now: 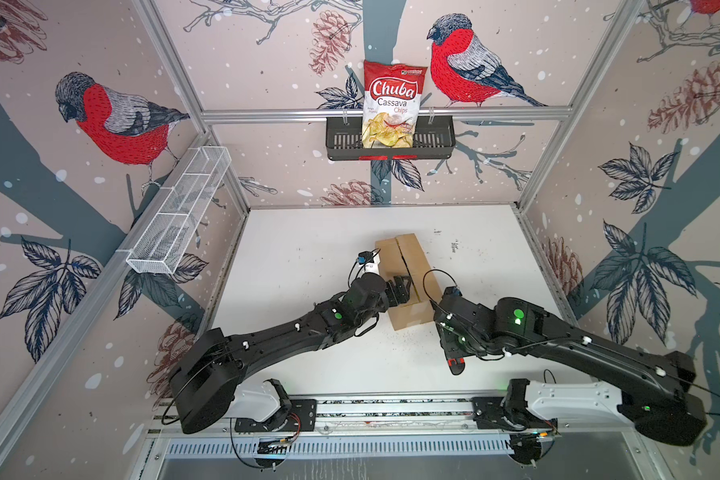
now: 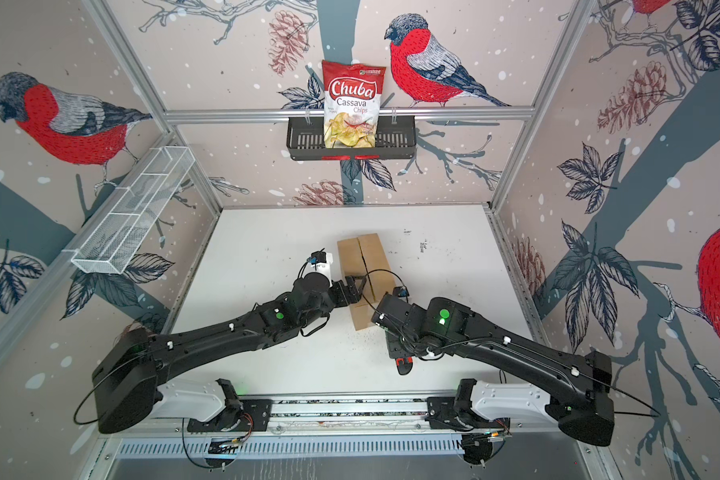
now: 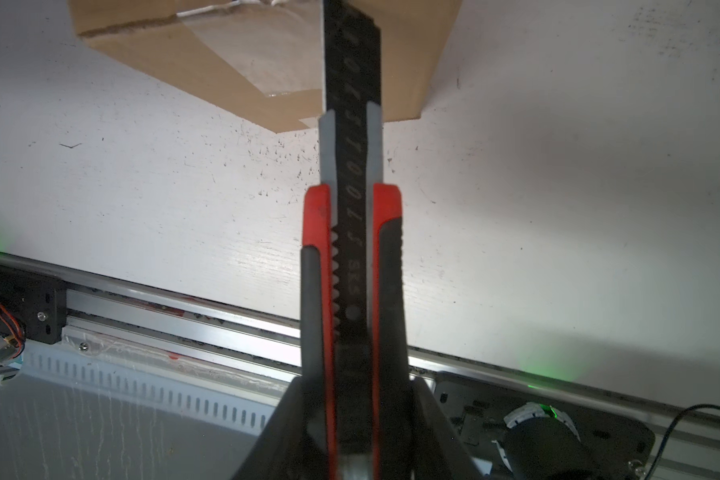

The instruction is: Unpack the express box

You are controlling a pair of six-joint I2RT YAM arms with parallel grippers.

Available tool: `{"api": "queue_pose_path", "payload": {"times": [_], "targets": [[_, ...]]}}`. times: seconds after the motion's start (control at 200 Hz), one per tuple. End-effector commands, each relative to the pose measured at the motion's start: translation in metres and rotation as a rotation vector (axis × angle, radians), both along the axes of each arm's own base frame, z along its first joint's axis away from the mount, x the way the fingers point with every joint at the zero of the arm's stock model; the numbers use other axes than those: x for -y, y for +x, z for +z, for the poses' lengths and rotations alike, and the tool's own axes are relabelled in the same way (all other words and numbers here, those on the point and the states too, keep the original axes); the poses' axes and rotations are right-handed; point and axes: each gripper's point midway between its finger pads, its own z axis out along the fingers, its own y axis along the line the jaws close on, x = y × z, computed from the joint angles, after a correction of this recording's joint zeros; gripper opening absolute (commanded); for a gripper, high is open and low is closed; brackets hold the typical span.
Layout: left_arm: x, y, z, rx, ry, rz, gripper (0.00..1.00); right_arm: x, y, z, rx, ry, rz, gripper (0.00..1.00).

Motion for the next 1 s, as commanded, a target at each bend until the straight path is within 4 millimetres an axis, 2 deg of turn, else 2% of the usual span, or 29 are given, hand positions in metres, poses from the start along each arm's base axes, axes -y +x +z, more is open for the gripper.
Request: {"api": "queue_pose_path", "payload": {"times": [0.0, 0.65, 0.996], "targets": [[0.0032, 0.0021, 0.011, 0.029, -0.04, 0.003, 0.91, 0.002, 0.0015, 0.0002, 0.011, -0.007, -0.01, 0.1], [0.0034, 0.0014, 0.01, 0.028, -0.044, 0.003, 0.91, 0.0045, 0.0002, -0.0018, 0.009, -0.01, -0.015, 0.09], [0.0032, 0.0008, 0.0079, 0.024, -0.045, 0.002, 0.91, -0.0003, 0.0028, -0.0019, 0.013, -0.012, -0.007, 0.09]]}}
